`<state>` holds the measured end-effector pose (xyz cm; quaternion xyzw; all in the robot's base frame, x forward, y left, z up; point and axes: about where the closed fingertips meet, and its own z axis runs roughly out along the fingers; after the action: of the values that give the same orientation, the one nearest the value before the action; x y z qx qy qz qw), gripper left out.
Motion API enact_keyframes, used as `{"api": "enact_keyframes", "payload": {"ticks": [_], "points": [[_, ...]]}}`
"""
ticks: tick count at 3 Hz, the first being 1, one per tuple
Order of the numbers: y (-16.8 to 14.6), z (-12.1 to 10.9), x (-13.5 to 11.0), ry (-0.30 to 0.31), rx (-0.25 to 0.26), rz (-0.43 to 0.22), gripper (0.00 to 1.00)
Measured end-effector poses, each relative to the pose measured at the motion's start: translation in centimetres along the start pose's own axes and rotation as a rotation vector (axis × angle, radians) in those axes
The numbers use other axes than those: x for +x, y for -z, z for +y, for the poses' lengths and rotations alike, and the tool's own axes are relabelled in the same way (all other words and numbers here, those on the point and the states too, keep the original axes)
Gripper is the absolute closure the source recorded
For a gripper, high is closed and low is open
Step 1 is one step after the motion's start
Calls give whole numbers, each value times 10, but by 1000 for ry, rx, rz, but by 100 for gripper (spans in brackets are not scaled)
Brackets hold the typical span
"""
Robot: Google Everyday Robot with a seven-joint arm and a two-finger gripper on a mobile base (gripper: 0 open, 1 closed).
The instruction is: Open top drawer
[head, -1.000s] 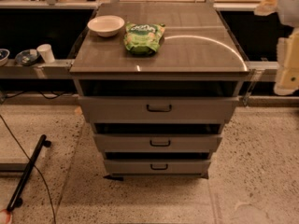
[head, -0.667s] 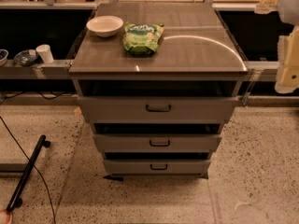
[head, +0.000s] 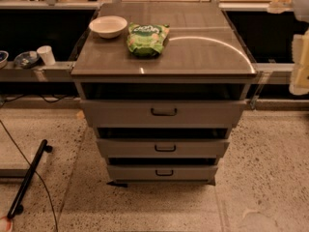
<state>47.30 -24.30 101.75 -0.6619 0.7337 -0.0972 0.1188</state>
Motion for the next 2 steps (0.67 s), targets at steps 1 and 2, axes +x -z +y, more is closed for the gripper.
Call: {"api": "enact_keyframes", "payload": {"ticks": [1, 2], "points": [[4, -1, 0, 0, -1, 0, 0], [2, -2, 4, -4, -9, -2, 0]]}}
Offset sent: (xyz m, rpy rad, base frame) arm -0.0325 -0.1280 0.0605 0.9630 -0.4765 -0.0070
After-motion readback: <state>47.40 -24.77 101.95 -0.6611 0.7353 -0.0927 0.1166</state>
